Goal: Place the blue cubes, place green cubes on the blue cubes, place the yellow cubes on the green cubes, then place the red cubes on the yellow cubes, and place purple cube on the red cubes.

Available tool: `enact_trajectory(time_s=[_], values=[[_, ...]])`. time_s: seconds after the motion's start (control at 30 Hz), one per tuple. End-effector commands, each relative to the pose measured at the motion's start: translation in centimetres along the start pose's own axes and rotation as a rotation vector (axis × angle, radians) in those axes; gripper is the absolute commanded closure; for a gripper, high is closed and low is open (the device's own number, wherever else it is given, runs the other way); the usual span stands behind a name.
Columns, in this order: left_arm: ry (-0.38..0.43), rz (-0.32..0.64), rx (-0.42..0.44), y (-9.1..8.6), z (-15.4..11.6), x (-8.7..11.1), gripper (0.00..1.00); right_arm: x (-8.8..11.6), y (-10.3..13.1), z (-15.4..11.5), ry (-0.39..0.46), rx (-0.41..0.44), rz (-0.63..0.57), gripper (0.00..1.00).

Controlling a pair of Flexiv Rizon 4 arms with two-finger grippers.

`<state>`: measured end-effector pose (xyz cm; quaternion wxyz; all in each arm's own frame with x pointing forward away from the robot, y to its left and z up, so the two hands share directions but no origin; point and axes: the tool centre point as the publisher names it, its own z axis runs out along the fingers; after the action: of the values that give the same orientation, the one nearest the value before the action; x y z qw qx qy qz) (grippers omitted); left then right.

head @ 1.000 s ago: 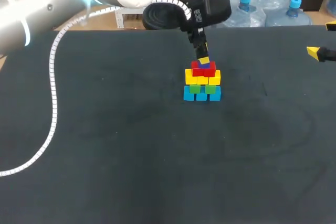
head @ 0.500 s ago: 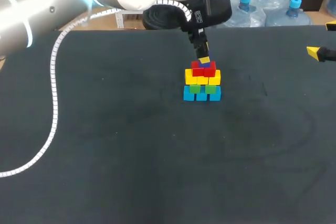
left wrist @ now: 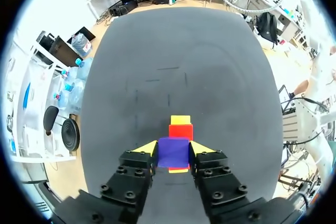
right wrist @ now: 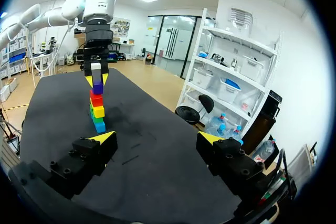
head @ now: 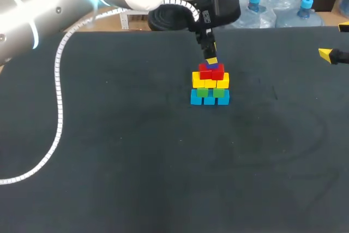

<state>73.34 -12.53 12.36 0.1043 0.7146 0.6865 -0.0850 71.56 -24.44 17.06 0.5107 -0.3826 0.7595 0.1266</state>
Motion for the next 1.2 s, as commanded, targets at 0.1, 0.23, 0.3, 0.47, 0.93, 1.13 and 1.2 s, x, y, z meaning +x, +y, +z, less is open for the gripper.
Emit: enact_trajectory(time_s=[0.1,0.23,0.3,0.47,0.93,1.13,1.2], values=[[0.008,0.004,0.010,0.35,0.07,-0.23,1.00,0.02,0.03,-0.02,-0.002,0.001,0.000,0.00],[0.007,0.004,0.014,0.27,0.10,-0.29,1.00,0.02,0.03,-0.02,-0.002,0.001,0.000,0.00],[0.008,0.004,0.016,0.20,0.15,-0.29,1.00,0.02,0.03,-0.02,-0.002,0.001,0.000,0.00],[0.009,0.002,0.021,0.08,0.21,-0.18,0.95,0.02,0.03,-0.02,-0.002,0.001,0.000,0.00],[0.012,-0.002,0.017,0.05,0.22,0.04,0.62,0.02,0.03,-0.02,-0.002,0.001,0.000,0.00],[0.011,-0.001,0.019,-0.04,0.29,0.05,0.55,0.02,0.03,-0.02,-0.002,0.001,0.000,0.00],[0.011,-0.001,0.020,-0.08,0.30,0.04,0.52,0.02,0.03,-0.02,-0.002,0.001,0.000,0.00]])
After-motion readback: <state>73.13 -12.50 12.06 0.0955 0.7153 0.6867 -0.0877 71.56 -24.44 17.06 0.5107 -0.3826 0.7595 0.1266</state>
